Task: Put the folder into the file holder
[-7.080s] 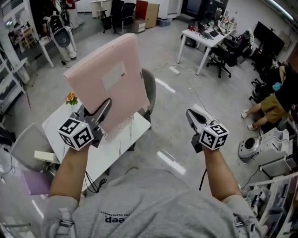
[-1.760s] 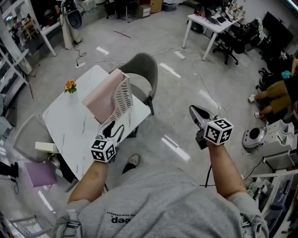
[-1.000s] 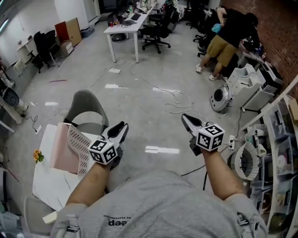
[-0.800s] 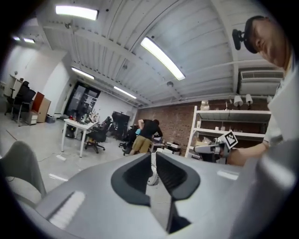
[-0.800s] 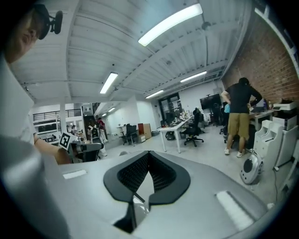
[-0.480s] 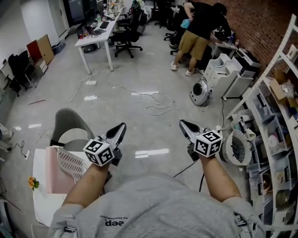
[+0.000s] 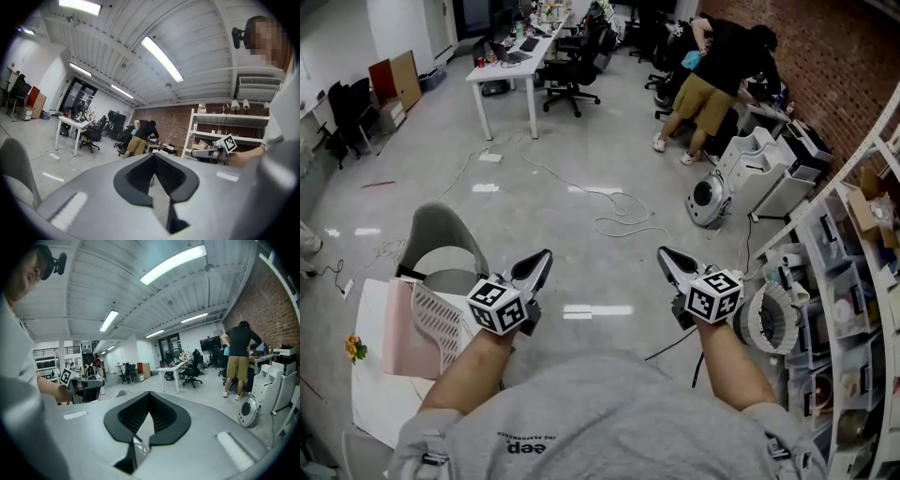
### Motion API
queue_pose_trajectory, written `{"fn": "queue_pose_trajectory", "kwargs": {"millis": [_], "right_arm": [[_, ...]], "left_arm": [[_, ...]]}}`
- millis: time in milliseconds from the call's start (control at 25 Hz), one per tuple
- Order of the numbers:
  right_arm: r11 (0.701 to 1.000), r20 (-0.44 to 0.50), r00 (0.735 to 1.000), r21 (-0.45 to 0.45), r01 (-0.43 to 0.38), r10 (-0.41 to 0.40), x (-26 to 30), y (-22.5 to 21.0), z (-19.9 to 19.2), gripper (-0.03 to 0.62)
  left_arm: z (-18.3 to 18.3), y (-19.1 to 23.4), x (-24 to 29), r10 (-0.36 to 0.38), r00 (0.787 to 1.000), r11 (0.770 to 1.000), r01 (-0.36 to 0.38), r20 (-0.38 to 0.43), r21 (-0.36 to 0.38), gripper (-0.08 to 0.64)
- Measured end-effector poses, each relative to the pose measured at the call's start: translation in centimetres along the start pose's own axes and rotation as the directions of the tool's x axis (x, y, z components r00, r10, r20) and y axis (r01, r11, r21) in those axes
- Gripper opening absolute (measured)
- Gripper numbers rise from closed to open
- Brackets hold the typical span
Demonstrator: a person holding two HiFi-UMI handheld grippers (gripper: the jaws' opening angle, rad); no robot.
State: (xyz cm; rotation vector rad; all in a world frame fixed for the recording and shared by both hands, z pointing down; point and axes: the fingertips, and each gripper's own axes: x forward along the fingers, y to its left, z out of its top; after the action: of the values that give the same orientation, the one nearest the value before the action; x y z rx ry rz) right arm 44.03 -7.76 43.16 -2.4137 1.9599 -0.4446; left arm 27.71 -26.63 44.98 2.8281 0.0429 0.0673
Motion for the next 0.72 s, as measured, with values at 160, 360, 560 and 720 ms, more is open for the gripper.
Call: {"fn": "queue_pose_trajectory", "kwargs": {"millis": [160,360,560,720], "right_arm": [[1.0,-0.008,1.0,-0.011,-0.011,0.011,0.9,0.6,0.2,0.003],[0.999,-0.024,1.0,-0.041,-0.019,0.018,1.3,0.8,0.2,0.003],[0.999,-0.028,0.999,-0.044,-0.023,0.022,1.3,0.8,0.3,0.003],[0.999,-0.029,0.999,-0.043,-0.021,0.02,1.3,0.7,0.3,0.003]], "left_arm": [[0.2,0.2,-0.7,0.007,1.0,1.0,-0.007,0.004,0.0,0.058],[0.2,0.5,-1.1,0.016,1.0,1.0,-0.016,0.005,-0.002,0.058],[0.3,0.4,-1.1,0.018,1.0,1.0,-0.018,0.006,-0.001,0.058],[0.3,0.3,-1.0,0.014,1.0,1.0,-0.014,0.002,0.003,0.058]]}}
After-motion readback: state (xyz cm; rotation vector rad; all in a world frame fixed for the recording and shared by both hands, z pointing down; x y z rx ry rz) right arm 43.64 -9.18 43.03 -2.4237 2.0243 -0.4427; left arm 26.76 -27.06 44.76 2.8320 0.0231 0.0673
